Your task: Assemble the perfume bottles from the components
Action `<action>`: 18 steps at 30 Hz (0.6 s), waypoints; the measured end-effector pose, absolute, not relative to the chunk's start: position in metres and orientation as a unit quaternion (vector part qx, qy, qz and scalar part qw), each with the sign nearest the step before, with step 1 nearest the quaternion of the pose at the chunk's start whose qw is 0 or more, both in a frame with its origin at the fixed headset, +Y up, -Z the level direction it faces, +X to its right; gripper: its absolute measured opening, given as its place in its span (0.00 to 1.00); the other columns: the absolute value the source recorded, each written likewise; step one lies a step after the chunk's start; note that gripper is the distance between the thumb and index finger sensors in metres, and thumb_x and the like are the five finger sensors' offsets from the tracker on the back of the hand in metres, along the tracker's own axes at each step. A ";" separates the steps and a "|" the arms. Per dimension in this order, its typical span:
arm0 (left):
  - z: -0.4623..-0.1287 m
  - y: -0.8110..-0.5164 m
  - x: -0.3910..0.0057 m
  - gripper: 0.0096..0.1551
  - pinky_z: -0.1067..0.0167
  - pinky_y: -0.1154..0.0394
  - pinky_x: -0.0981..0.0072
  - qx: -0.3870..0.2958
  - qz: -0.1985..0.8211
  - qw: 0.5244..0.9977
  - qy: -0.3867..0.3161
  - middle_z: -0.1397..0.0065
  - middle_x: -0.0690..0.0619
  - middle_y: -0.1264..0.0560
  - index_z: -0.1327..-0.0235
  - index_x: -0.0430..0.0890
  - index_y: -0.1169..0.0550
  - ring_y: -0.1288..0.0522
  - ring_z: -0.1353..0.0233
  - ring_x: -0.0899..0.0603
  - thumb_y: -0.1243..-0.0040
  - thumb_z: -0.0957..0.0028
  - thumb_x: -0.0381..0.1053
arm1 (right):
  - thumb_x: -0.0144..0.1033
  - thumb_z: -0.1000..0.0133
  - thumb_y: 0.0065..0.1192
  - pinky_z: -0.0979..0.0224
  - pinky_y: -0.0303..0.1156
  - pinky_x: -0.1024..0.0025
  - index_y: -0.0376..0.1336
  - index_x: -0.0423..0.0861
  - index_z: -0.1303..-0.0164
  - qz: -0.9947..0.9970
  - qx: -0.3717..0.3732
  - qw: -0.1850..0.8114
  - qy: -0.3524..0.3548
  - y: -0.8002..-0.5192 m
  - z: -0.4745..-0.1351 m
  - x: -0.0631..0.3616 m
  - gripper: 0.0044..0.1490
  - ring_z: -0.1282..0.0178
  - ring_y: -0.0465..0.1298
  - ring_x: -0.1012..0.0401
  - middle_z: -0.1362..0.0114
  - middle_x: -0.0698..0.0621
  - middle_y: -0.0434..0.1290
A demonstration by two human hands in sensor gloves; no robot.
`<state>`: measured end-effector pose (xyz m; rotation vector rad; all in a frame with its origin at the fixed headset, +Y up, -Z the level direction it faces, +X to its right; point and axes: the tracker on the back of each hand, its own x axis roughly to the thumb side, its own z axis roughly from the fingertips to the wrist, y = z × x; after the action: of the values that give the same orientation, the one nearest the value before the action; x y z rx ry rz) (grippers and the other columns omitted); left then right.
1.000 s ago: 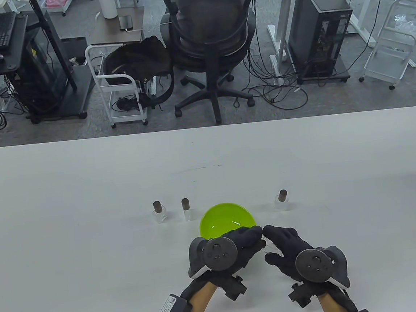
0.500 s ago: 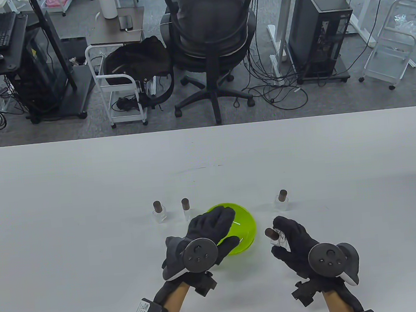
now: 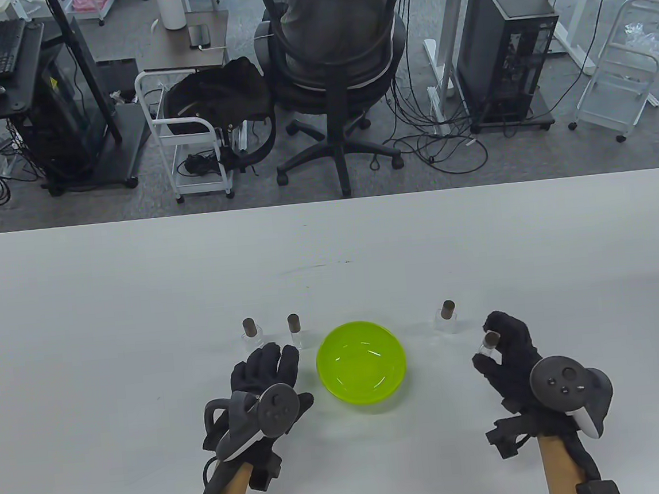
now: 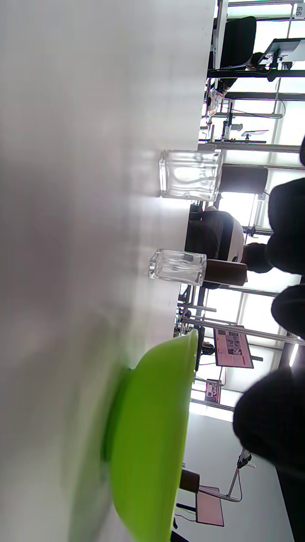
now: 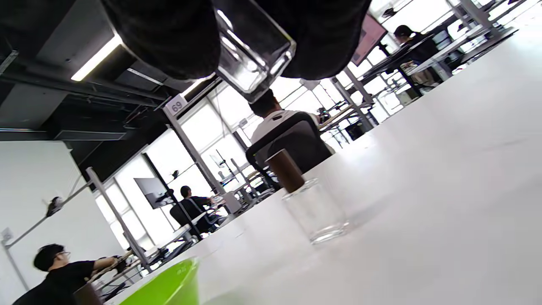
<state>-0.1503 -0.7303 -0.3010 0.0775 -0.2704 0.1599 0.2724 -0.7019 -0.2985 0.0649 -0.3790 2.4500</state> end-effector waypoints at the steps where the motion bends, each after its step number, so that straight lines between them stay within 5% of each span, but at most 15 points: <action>1: -0.301 -0.731 -0.150 0.51 0.19 0.45 0.35 0.035 0.075 0.988 -0.133 0.12 0.40 0.44 0.14 0.51 0.43 0.41 0.15 0.31 0.45 0.50 0.70 | 0.43 0.41 0.68 0.17 0.72 0.54 0.43 0.43 0.18 0.936 0.003 0.325 -0.137 -0.703 -0.304 0.281 0.49 0.15 0.69 0.48 0.17 0.39 0.55; 4: -0.301 -0.730 -0.150 0.51 0.19 0.45 0.35 0.035 0.070 0.988 -0.130 0.12 0.40 0.44 0.14 0.51 0.43 0.41 0.15 0.30 0.45 0.50 0.70 | 0.42 0.40 0.68 0.17 0.71 0.50 0.44 0.44 0.18 0.932 -0.055 0.341 -0.114 -0.713 -0.319 0.300 0.49 0.16 0.68 0.46 0.17 0.38 0.54; 6: -0.301 -0.730 -0.151 0.52 0.19 0.45 0.35 0.036 0.071 0.988 -0.131 0.12 0.40 0.44 0.15 0.51 0.43 0.41 0.15 0.30 0.46 0.50 0.71 | 0.45 0.40 0.68 0.17 0.61 0.37 0.44 0.47 0.17 0.932 -0.093 0.342 -0.073 -0.724 -0.328 0.308 0.48 0.14 0.60 0.40 0.16 0.42 0.54; 18: -0.301 -0.730 -0.159 0.52 0.19 0.45 0.35 0.033 0.086 0.988 -0.121 0.12 0.40 0.44 0.14 0.51 0.42 0.40 0.16 0.30 0.46 0.51 0.72 | 0.46 0.41 0.69 0.19 0.58 0.32 0.49 0.52 0.16 0.939 -0.189 0.287 0.015 -0.765 -0.347 0.318 0.47 0.20 0.65 0.44 0.15 0.45 0.60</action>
<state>-0.1595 -0.7296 -0.3011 0.0668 -0.2428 0.1729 0.3177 -0.7652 -0.3466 -0.5042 0.0394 2.5087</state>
